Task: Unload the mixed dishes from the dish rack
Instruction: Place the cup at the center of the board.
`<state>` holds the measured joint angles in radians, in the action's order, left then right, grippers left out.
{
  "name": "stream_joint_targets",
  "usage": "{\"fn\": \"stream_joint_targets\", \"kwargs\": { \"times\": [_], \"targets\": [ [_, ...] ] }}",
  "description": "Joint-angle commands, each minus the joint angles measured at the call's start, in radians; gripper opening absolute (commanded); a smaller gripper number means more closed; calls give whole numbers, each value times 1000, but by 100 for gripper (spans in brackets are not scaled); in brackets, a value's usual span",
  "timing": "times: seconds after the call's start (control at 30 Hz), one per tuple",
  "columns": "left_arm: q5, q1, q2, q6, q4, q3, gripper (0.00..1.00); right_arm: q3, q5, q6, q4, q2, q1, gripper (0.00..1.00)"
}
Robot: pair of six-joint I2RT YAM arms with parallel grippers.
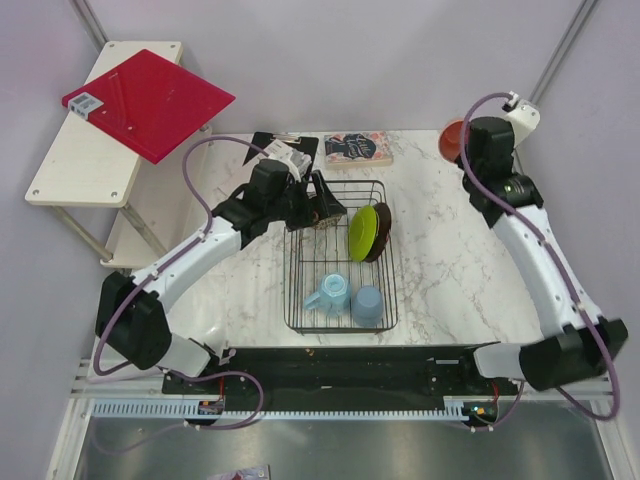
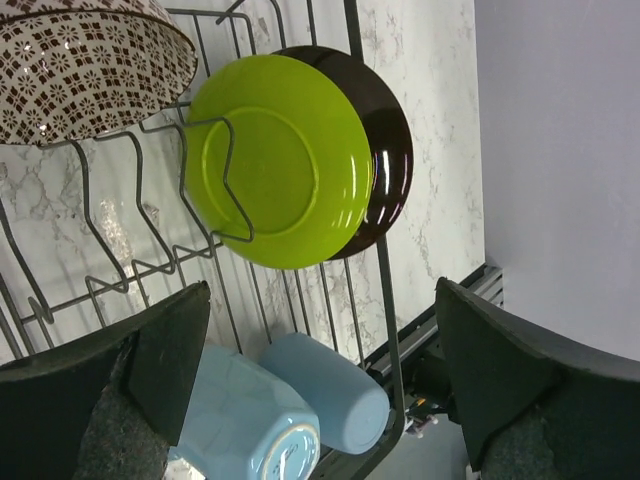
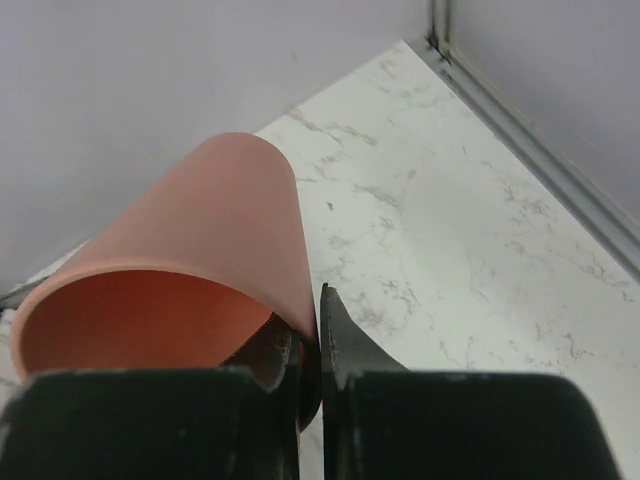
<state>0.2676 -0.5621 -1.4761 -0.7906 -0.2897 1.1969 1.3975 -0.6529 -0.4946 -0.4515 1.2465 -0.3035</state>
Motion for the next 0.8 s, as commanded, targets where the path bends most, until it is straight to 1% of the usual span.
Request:
{"fn": "stream_joint_targets", "kwargs": {
  "times": [0.0, 0.03, 0.07, 0.1, 0.13, 0.17, 0.2, 0.27, 0.3, 0.33, 0.43, 0.5, 0.57, 0.6, 0.67, 0.7, 0.77],
  "targets": [
    [-56, -31, 92, 100, -9, -17, 99, 104, 312, -127, -111, 237, 194, 0],
    [-91, -44, 118, 103, -9, -32, 99, 129, 349, -137, -116, 284, 216, 0],
    [-112, -50, 131, 114, -14, -39, 99, 197, 414, -142, -125, 339, 237, 0],
    [-154, -62, 141, 119, -25, -46, 99, 256, 433, -144, -207, 466, 277, 0],
    [-171, -68, 163, 123, -31, -57, 99, 332, 434, -142, -276, 537, 285, 0],
    [-183, -70, 172, 131, -35, -63, 99, 506, 415, -141, -353, 607, 293, 0],
    [-189, -70, 181, 136, -45, -69, 99, 600, 357, -139, -510, 739, 293, 0],
    [-197, -70, 203, 143, -49, -86, 99, 797, 316, -136, -640, 832, 293, 0],
    [-205, -70, 209, 145, -48, -92, 99, 787, 305, -140, -629, 837, 299, 0],
    [-205, -71, 212, 143, -49, -102, 99, 732, 312, -157, -609, 828, 297, 0],
    [-196, -71, 214, 134, -49, -103, 99, 657, 419, -197, -561, 821, 357, 0],
    [-191, -73, 212, 129, -49, -105, 99, 666, 462, -199, -585, 862, 382, 0],
    [-186, -73, 209, 125, -49, -106, 99, 698, 463, -187, -624, 889, 389, 0],
    [-185, -73, 208, 122, -48, -108, 99, 702, 455, -180, -628, 898, 391, 1],
    [-183, -73, 203, 117, -48, -111, 99, 696, 450, -174, -627, 898, 395, 9],
    [-182, -73, 195, 114, -49, -112, 99, 695, 455, -168, -628, 903, 400, 10],
    [-180, -73, 186, 102, -51, -112, 99, 695, 467, -164, -633, 916, 403, 10]
  ]
}}
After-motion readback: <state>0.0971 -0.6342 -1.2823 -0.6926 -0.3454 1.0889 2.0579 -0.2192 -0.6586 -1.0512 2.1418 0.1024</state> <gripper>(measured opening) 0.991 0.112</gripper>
